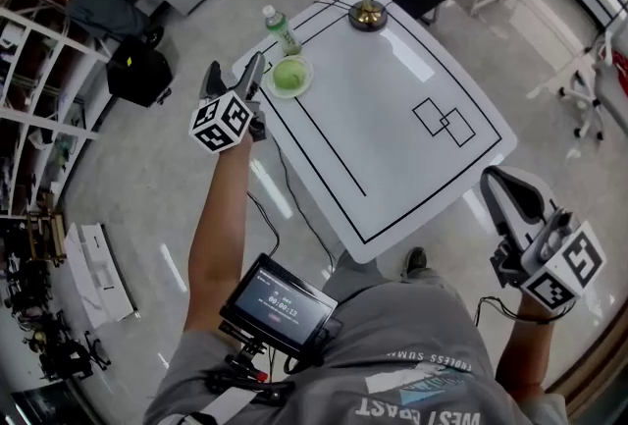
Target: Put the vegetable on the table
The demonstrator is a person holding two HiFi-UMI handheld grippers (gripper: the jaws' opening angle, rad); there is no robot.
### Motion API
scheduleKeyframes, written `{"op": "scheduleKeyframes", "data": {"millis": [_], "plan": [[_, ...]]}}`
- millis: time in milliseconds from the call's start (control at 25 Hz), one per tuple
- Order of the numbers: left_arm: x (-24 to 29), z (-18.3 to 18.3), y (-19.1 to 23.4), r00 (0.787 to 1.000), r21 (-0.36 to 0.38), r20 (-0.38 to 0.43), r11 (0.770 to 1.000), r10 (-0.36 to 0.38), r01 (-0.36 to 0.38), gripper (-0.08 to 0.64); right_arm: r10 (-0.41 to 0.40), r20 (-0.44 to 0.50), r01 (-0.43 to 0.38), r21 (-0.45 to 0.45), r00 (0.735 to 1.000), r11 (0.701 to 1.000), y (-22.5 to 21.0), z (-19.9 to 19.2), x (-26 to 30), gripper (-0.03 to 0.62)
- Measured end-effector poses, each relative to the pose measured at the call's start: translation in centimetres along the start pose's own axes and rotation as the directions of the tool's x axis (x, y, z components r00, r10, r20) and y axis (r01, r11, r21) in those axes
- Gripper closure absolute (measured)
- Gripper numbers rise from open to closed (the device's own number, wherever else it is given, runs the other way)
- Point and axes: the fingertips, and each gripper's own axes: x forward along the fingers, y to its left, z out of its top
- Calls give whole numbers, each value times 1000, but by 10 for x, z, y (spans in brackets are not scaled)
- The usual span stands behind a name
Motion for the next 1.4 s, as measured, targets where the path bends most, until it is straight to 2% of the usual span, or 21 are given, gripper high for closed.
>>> {"op": "scheduleKeyframes", "data": {"millis": [120,280,480,640,760,840,960,1080,1200,1400], "plan": [[-62,70,-43,989,46,146,999,-28,21,63,70,18,-70,-38,997,997,12,5,-33,584],[-153,148,-111,949,111,306,993,-76,44,99,132,21,-130,-73,991,989,27,14,-79,584],[-253,196,-181,905,228,403,973,-139,48,265,197,54,-192,-91,979,977,45,20,-113,584],[-317,218,-227,877,345,430,937,-215,60,429,251,68,-243,-102,966,965,65,20,-123,584],[-356,213,-250,878,417,401,905,-262,80,546,279,72,-270,-111,958,956,84,13,-127,584],[-377,194,-256,891,417,359,902,-278,113,554,292,61,-284,-117,954,952,100,3,-128,584],[-412,159,-255,912,377,305,914,-273,148,554,313,41,-305,-138,949,942,129,-14,-129,585],[-462,135,-243,928,327,285,934,-239,141,554,329,34,-317,-193,944,929,171,-23,-139,586],[-515,123,-228,935,284,279,949,-220,139,554,310,23,-294,-255,951,921,217,-30,-151,586],[-602,102,-184,940,260,272,956,-207,135,554,307,11,-293,-265,952,919,310,-63,-149,586]]}}
